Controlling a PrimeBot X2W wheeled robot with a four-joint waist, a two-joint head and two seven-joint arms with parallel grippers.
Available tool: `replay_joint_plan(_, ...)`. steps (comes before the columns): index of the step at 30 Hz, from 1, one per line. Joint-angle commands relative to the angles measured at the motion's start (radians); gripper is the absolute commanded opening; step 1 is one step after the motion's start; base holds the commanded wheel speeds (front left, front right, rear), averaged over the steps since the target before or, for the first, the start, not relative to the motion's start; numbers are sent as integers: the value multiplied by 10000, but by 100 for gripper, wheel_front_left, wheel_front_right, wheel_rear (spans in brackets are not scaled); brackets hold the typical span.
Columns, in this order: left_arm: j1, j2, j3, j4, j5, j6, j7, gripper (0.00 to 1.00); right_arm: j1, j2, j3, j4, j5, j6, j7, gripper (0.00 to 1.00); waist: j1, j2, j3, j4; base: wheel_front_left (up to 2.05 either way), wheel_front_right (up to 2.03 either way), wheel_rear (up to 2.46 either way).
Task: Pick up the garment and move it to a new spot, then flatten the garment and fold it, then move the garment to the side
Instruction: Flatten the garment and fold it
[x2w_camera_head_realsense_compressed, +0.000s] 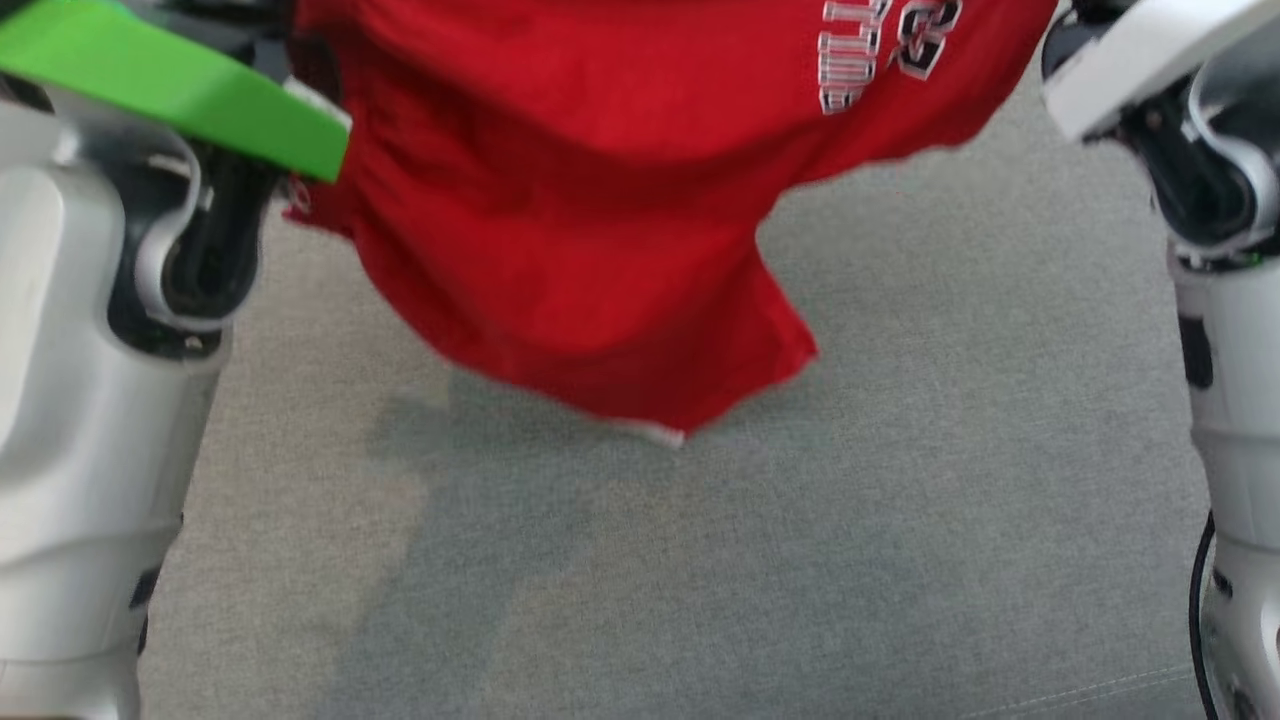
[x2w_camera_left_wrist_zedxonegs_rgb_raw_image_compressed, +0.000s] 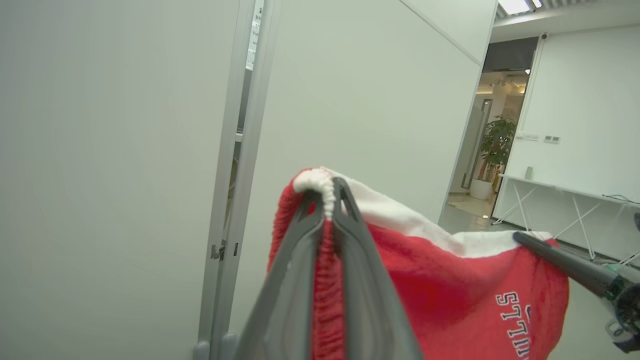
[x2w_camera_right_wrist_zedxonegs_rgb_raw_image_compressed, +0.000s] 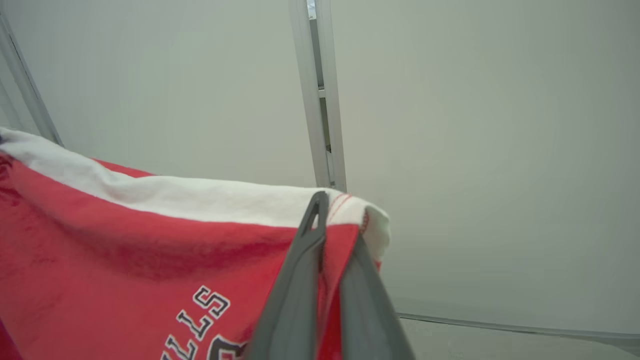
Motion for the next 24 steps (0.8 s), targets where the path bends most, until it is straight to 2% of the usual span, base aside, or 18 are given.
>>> replay_joint_plan(1, -481, -105, 45, 211, 97, -80, -148, 0, -453, 58, -32, 190, -171, -11, -192, 0, 0, 0, 967, -216, 0, 0, 0)
replay_joint_plan(5, -2009, -625, 54, 1572, 421, -461, -969, 0, -2218, 273, -16, 1463, -778, -11, -1255, 0, 0, 0, 1529, -366, 0, 0, 0)
replay_joint_plan(9, -2551, -1066, -74, 2692, 350, -739, -1792, 0, -2928, 615, 123, 2383, -966, -11, -2119, 0, 0, 0, 1973, -442, 0, 0, 0)
replay_joint_plan(12, -2127, -1249, -369, 3351, 245, -867, -2298, 0, -2533, 659, 644, 2883, -854, -11, -2488, 0, 0, 0, 2210, -430, 0, 0, 0)
replay_joint_plan(16, -1302, -1427, -856, 3828, 92, -944, -2704, 0, -1608, 185, 1421, 3148, -830, -12, -2983, 0, 0, 0, 2348, -299, 0, 0, 0)
replay_joint_plan(20, -116, -1406, -1399, 3659, -129, -942, -2969, 0, -456, -181, 1982, 3133, -560, -11, -3416, 0, 0, 0, 2301, -181, 0, 0, 0)
replay_joint_plan(24, 1124, -1311, -1590, 3105, 166, -946, -3057, 0, 803, -362, 2122, 2838, -225, -12, -3984, 0, 0, 0, 1910, -62, 0, 0, 0)
